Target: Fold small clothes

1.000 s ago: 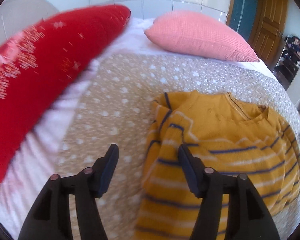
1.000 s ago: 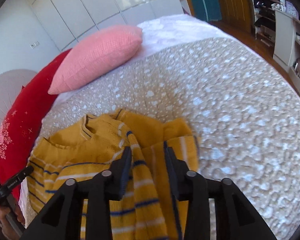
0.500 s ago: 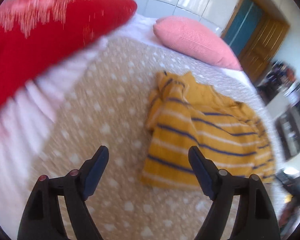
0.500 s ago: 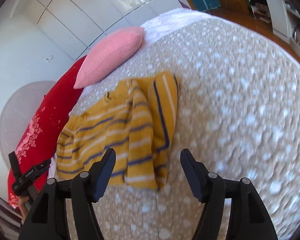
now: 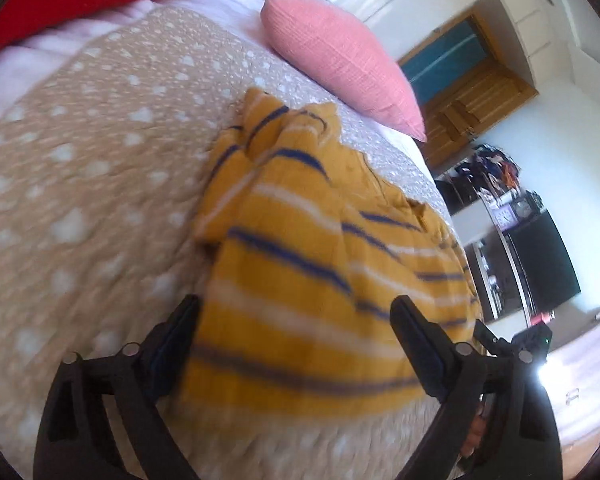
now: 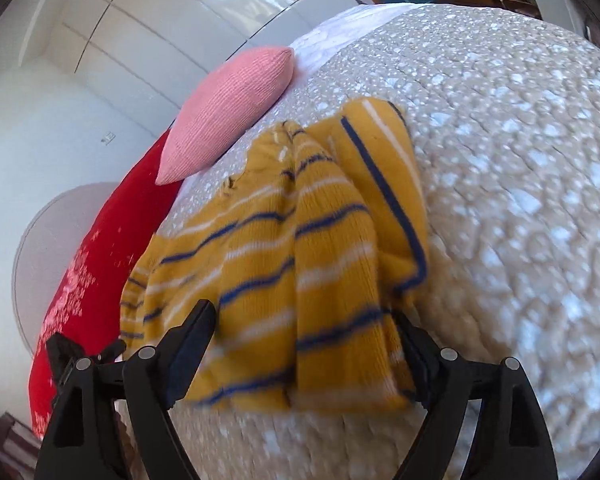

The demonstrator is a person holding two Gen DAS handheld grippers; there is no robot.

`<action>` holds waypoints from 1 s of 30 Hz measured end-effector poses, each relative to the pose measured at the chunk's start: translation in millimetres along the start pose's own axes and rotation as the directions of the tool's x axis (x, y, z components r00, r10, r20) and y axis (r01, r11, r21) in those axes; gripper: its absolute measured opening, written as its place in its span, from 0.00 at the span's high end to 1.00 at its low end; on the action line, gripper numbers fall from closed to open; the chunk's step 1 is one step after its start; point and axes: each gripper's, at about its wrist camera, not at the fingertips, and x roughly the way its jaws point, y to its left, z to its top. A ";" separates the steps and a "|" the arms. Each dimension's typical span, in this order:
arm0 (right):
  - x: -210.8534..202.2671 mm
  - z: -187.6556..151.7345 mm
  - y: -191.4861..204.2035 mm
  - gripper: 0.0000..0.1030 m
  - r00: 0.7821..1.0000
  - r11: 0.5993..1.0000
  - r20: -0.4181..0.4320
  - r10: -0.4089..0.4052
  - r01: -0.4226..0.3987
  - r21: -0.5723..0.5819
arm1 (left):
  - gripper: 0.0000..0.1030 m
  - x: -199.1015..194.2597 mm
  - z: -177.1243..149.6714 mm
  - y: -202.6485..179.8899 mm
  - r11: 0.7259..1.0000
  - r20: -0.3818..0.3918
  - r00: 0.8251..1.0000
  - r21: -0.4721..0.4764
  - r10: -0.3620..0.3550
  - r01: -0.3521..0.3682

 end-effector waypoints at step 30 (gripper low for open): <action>-156.8 -34.9 -49.6 0.48 0.999 0.999 0.035 0.013 -0.014 0.033 | 0.40 -155.7 -136.0 -34.4 0.967 0.090 0.962 -0.007 0.256 -0.257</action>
